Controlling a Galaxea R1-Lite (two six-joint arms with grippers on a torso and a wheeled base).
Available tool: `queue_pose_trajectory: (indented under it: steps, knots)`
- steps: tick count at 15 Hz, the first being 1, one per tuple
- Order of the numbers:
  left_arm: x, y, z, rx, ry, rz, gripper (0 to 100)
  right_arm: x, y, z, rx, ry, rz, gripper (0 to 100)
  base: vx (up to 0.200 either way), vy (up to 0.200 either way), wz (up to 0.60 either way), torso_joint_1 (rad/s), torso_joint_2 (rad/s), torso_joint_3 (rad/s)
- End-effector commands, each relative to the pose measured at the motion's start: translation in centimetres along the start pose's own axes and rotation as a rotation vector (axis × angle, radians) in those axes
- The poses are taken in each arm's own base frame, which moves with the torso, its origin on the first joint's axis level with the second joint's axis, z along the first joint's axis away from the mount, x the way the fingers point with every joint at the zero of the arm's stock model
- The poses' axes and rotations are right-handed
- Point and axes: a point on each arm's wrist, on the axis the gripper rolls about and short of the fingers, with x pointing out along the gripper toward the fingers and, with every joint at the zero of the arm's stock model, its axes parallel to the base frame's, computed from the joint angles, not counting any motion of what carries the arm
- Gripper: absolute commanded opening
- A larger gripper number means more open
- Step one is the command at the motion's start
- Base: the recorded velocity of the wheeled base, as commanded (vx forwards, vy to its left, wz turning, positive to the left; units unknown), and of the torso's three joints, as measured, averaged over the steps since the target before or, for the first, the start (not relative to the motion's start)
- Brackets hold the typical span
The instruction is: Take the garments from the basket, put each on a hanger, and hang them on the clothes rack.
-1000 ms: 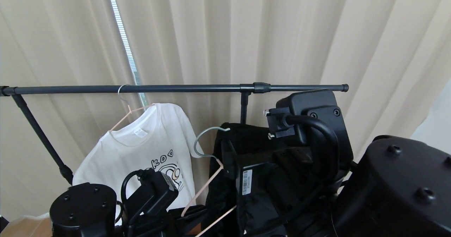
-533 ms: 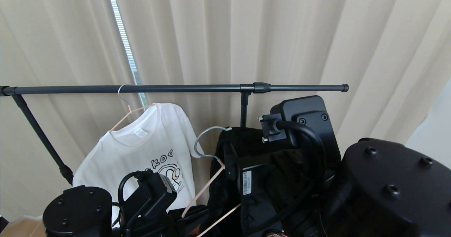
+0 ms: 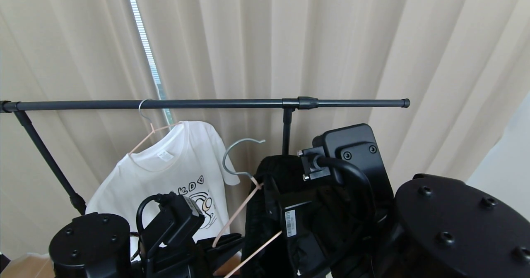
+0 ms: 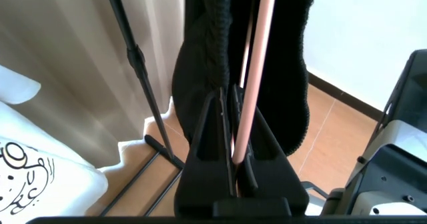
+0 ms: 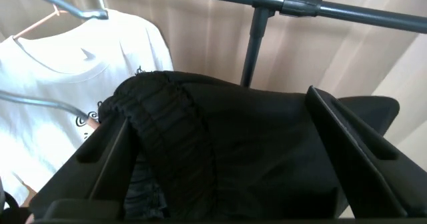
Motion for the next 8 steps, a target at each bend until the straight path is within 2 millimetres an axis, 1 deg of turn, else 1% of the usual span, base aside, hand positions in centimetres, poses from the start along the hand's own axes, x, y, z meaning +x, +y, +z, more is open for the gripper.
queue_pose_trajectory:
  steps: [1,8]
  knots:
    - [0.05,0.22,0.00,-0.004,-0.006,0.010,0,-0.09,-0.07,-0.03,-0.006,0.000,0.001,100,0.000,0.000,0.00,0.000,0.00,0.000]
    - [0.38,0.57,-0.11,-0.007,-0.015,0.024,0,-0.28,-0.26,0.13,-0.005,-0.002,0.003,100,0.000,0.000,0.00,0.000,0.00,0.000]
